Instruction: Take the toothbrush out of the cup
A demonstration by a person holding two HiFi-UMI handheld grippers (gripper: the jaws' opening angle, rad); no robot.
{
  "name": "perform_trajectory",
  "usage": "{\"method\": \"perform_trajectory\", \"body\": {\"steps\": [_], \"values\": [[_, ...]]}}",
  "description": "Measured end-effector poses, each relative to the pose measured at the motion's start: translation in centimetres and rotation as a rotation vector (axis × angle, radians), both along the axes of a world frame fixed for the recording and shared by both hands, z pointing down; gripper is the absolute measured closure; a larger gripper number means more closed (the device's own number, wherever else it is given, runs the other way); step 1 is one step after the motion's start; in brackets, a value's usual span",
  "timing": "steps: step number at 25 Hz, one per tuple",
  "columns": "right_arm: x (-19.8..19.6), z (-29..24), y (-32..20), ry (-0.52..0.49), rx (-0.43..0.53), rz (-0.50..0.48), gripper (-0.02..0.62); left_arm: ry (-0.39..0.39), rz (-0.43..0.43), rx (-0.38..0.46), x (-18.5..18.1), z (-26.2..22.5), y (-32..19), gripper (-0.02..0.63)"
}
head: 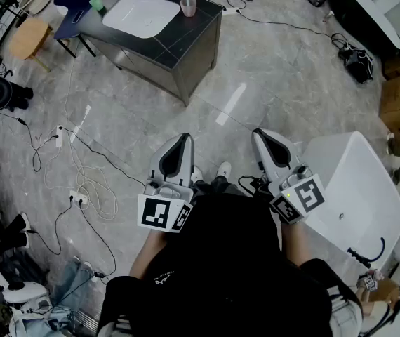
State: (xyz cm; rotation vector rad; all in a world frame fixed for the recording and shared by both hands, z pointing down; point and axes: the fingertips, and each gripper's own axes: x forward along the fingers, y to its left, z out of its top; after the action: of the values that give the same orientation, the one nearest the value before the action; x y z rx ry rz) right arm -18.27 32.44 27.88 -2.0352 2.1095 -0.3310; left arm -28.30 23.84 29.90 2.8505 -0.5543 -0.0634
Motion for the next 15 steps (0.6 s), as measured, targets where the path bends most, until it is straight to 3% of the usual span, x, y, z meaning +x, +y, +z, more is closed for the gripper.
{"method": "perform_trajectory", "body": {"steps": [15], "values": [[1.1,0.8,0.5,0.035,-0.052,-0.007,0.589,-0.003,-0.013,-0.018,1.0,0.3,0.1,0.6]]}}
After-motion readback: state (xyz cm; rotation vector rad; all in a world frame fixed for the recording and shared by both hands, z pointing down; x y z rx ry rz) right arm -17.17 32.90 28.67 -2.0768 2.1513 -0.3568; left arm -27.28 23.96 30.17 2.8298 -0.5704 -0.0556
